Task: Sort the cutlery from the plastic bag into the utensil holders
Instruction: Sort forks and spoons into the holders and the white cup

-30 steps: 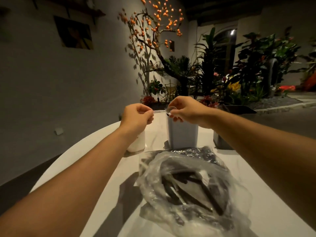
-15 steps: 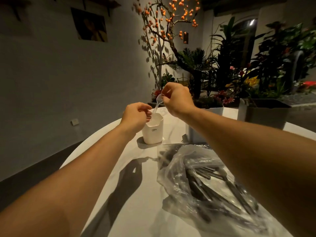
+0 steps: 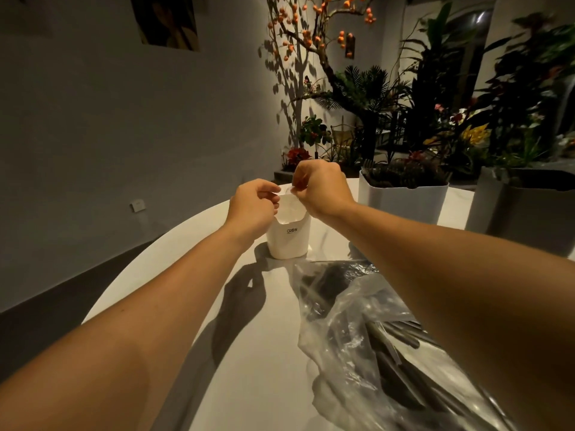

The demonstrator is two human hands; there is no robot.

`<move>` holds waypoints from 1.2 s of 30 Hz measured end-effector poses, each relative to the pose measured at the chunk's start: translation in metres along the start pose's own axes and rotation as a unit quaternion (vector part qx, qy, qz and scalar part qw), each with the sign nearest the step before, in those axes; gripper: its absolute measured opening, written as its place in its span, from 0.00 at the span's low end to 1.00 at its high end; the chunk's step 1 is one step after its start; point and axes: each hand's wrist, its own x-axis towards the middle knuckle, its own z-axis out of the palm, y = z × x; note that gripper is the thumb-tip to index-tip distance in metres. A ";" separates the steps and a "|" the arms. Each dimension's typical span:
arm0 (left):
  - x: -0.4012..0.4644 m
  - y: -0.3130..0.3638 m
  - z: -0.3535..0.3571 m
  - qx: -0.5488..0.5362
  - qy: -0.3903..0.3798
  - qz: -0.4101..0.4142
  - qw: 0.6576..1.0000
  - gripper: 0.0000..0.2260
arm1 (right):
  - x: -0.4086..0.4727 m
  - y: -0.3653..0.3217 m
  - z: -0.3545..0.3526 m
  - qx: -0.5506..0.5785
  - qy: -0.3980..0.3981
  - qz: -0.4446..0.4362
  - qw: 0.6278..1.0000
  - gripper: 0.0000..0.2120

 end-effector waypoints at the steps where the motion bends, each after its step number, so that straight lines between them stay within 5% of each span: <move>1: 0.001 -0.002 0.001 0.002 0.001 0.005 1.000 0.18 | 0.000 0.001 0.005 -0.011 -0.031 0.003 0.999 0.04; 4: 0.001 -0.003 0.001 0.020 -0.002 0.020 1.000 0.19 | 0.001 0.001 0.008 -0.046 -0.098 0.009 0.994 0.10; 18: -0.094 0.066 0.008 -0.032 -0.020 0.076 0.996 0.08 | -0.098 -0.019 -0.116 0.028 -0.072 -0.010 0.997 0.08; 23: -0.158 0.090 0.020 -0.109 -0.058 0.096 0.988 0.18 | -0.156 -0.011 -0.171 0.104 -0.170 0.042 0.979 0.16; 26: -0.192 0.088 0.032 -0.056 -0.131 0.112 0.983 0.20 | -0.184 -0.003 -0.188 0.117 -0.271 0.115 0.948 0.17; 30: -0.210 0.059 0.051 0.219 -0.249 0.131 0.934 0.07 | -0.210 0.012 -0.183 0.001 -0.373 0.177 0.911 0.13; 32: -0.213 0.043 0.058 0.350 -0.246 0.168 0.888 0.14 | -0.219 0.025 -0.176 -0.190 -0.368 0.108 0.904 0.08; 34: -0.215 0.038 0.062 0.352 -0.209 0.190 0.892 0.23 | -0.227 0.038 -0.166 -0.322 -0.305 0.043 0.895 0.03; 36: -0.215 0.040 0.068 0.296 -0.168 0.211 0.916 0.30 | -0.231 0.050 -0.156 -0.310 -0.272 0.035 0.910 0.04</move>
